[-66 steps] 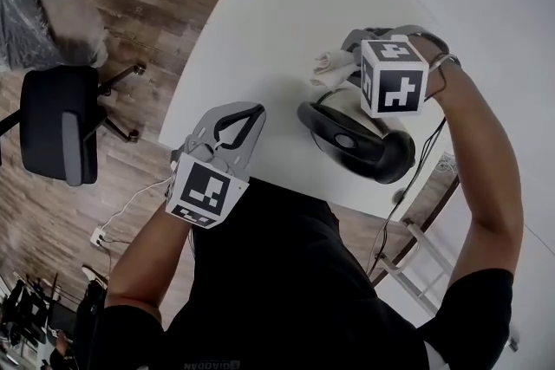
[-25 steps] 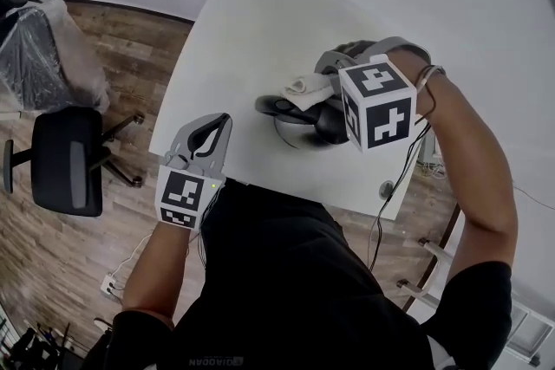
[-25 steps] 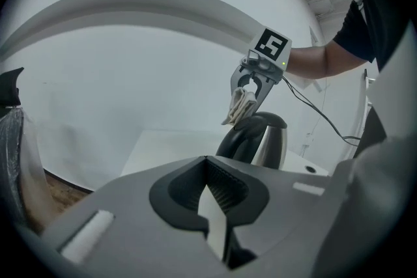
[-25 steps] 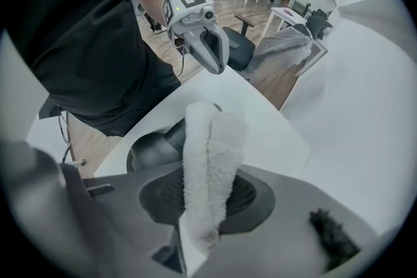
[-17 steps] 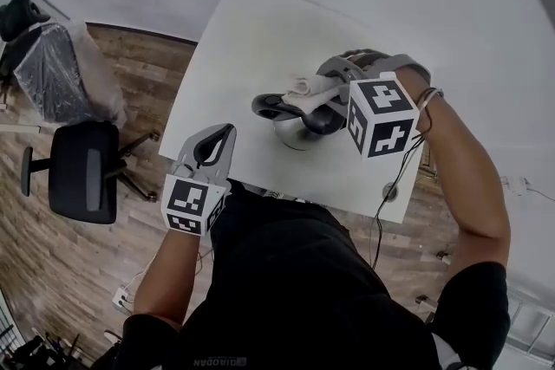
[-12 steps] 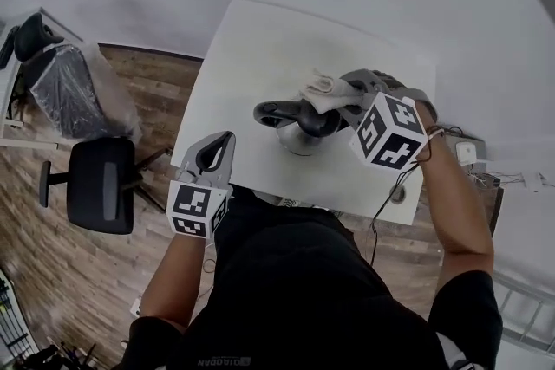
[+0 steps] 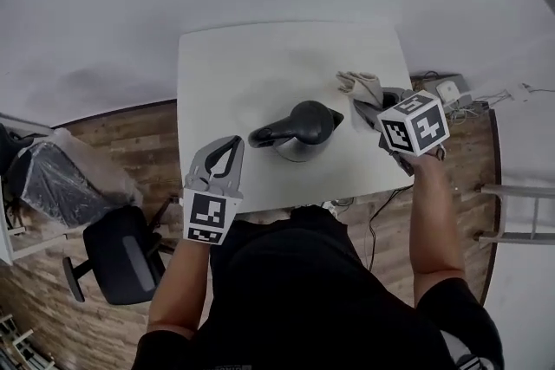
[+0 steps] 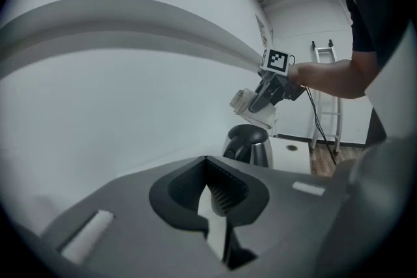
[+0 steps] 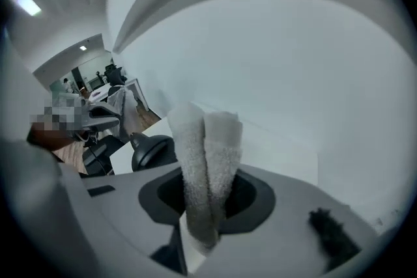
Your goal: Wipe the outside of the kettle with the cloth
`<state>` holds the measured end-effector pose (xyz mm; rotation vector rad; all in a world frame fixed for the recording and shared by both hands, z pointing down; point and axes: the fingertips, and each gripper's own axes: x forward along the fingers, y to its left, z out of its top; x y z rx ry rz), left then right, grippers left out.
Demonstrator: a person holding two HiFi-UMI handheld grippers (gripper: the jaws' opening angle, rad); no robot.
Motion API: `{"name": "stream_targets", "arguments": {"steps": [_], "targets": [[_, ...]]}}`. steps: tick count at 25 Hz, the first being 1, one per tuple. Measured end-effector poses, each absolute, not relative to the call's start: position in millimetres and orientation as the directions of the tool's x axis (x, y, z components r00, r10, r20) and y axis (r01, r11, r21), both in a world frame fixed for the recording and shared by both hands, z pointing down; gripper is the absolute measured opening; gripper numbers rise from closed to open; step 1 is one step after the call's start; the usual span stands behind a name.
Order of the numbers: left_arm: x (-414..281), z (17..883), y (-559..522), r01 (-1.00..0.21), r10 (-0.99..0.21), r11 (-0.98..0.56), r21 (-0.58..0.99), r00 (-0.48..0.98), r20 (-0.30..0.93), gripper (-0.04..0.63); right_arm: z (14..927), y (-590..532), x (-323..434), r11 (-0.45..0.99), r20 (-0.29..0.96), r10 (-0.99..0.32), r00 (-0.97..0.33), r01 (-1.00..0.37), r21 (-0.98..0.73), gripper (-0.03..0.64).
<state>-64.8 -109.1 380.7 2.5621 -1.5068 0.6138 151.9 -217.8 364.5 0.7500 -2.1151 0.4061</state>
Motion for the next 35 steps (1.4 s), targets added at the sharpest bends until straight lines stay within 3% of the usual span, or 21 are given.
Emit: {"name": "stream_targets", "arguments": {"steps": [3,8,13,18,23,28,35], "targets": [[-90.3,384.0,-105.1,-0.821,-0.778,-0.568,-0.059,0.512,0.365,0.006,373.1,-209.4,140.6,0.703,0.841,-0.387,-0.379,-0.711,0.003,0.098],[-115.2,402.8,-96.1,-0.716,-0.664,-0.697,0.031,0.662,0.349,0.006,358.5,-192.4,109.2,0.622,0.853,-0.516,-0.085,-0.722,0.304,0.098],[-102.3,407.4,-94.7,-0.6,-0.535,-0.791,0.115,0.771,0.346,0.006,344.2,-178.3,71.3,0.591,0.803,-0.596,-0.001,-0.678,0.438,0.098],[-102.7,432.7,-94.1,-0.581,-0.467,-0.795,0.171,0.768,0.438,0.006,331.0,-169.0,36.6,0.581,0.747,-0.664,-0.023,-0.646,0.496,0.098],[-117.7,436.9,-92.1,-0.588,-0.479,-0.794,0.156,0.762,0.436,0.006,340.5,-152.5,-14.4,0.588,0.651,-0.759,-0.005,-0.436,0.681,0.098],[-137.2,451.4,-95.3,-0.615,-0.488,-0.772,0.157,0.733,0.473,0.006,364.0,-133.9,-65.6,0.586,0.599,-0.799,-0.056,-0.296,0.755,0.098],[-165.1,464.6,-87.6,-0.656,-0.521,-0.739,0.154,0.701,0.487,0.008,386.5,-114.2,-106.4,0.586,0.571,-0.809,-0.141,-0.272,0.764,0.098]]}}
